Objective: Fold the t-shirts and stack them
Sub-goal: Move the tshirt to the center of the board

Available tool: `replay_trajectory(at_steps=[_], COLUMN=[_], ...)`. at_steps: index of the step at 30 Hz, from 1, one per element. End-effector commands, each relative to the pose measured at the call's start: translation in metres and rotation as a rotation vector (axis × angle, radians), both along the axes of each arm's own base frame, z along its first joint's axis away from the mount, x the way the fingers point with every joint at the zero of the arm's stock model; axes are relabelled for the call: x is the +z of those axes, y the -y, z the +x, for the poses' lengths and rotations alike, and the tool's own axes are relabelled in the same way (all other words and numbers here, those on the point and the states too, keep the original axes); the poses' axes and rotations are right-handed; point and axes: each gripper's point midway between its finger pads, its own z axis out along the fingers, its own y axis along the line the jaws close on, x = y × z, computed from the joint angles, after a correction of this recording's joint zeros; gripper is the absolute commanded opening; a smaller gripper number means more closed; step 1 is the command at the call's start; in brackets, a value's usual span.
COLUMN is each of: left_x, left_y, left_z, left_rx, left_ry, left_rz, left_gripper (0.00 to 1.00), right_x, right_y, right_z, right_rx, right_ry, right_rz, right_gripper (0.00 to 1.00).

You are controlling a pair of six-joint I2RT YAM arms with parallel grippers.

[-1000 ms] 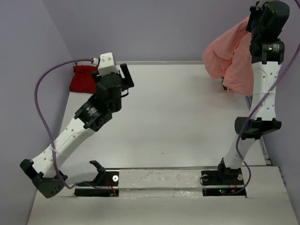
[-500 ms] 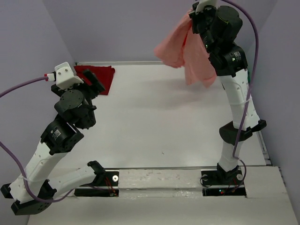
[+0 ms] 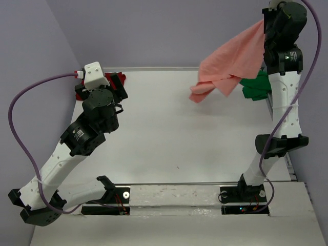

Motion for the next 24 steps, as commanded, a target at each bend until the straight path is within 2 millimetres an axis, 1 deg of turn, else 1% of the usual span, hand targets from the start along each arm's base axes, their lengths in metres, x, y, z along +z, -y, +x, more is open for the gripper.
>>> replay_trajectory(at_steps=[1, 2, 4, 6, 8, 9, 10, 11, 12, 13, 14, 16, 17, 19, 20, 21, 22, 23, 24], left_x=[0.017, 0.018, 0.018, 0.015, 0.01, 0.009, 0.008, 0.007, 0.006, 0.006, 0.007, 0.007, 0.008, 0.008, 0.008, 0.008, 0.008, 0.007, 0.007], left_y=[-0.004, -0.004, -0.005, -0.004, -0.001, 0.0, 0.0, 0.001, 0.001, 0.001, 0.002, 0.003, 0.004, 0.005, 0.007, 0.007, 0.008, 0.009, 0.009], left_z=[-0.005, -0.005, -0.005, -0.005, -0.005, -0.005, -0.005, -0.004, -0.004, -0.004, -0.004, -0.003, -0.003, -0.003, -0.002, -0.002, -0.002, -0.002, -0.003], left_rx=[0.004, 0.002, 0.004, -0.002, -0.011, -0.017, -0.017, -0.018, -0.017, -0.016, -0.018, -0.019, -0.021, -0.022, -0.027, -0.027, -0.03, -0.032, -0.029], left_ry=[0.044, 0.044, 0.045, 0.043, 0.039, 0.04, 0.039, 0.036, 0.035, 0.034, 0.036, 0.037, 0.038, 0.037, 0.037, 0.037, 0.037, 0.035, 0.035], left_rz=[-0.041, -0.039, -0.04, -0.046, -0.052, -0.059, -0.06, -0.058, -0.058, -0.059, -0.064, -0.066, -0.067, -0.067, -0.069, -0.069, -0.066, -0.065, -0.06], left_gripper=[0.86, 0.86, 0.86, 0.86, 0.86, 0.86, 0.86, 0.86, 0.86, 0.86, 0.86, 0.86, 0.86, 0.86, 0.86, 0.86, 0.86, 0.86, 0.86], right_x=[0.08, 0.082, 0.078, 0.068, 0.056, 0.048, 0.043, 0.036, 0.023, 0.017, 0.011, -0.004, -0.004, -0.011, -0.006, -0.006, -0.004, -0.001, -0.002], right_y=[0.004, 0.002, -0.008, -0.03, -0.05, -0.071, -0.072, -0.101, -0.119, -0.138, -0.177, -0.216, -0.241, -0.259, -0.255, -0.252, -0.245, -0.233, -0.215], right_z=[-0.056, -0.059, -0.057, -0.049, -0.039, -0.037, -0.034, -0.033, -0.028, -0.028, -0.034, -0.035, -0.045, -0.047, -0.049, -0.049, -0.049, -0.046, -0.039], right_rx=[0.025, 0.037, 0.095, 0.171, 0.202, 0.239, 0.236, 0.289, 0.31, 0.339, 0.41, 0.478, 0.526, 0.554, 0.522, 0.506, 0.474, 0.418, 0.364], right_ry=[0.247, 0.253, 0.236, 0.205, 0.165, 0.137, 0.117, 0.092, 0.047, 0.029, 0.01, -0.031, -0.035, -0.051, -0.039, -0.041, -0.034, -0.019, -0.022], right_rz=[0.03, 0.037, 0.062, 0.095, 0.093, 0.097, 0.096, 0.102, 0.095, 0.088, 0.076, 0.059, 0.052, 0.036, 0.039, 0.033, 0.023, 0.013, -0.005], right_gripper=[0.0, 0.0, 0.0, 0.0, 0.0, 0.0, 0.0, 0.0, 0.0, 0.0, 0.0, 0.0, 0.0, 0.0, 0.3, 0.55, 0.86, 1.0, 1.0])
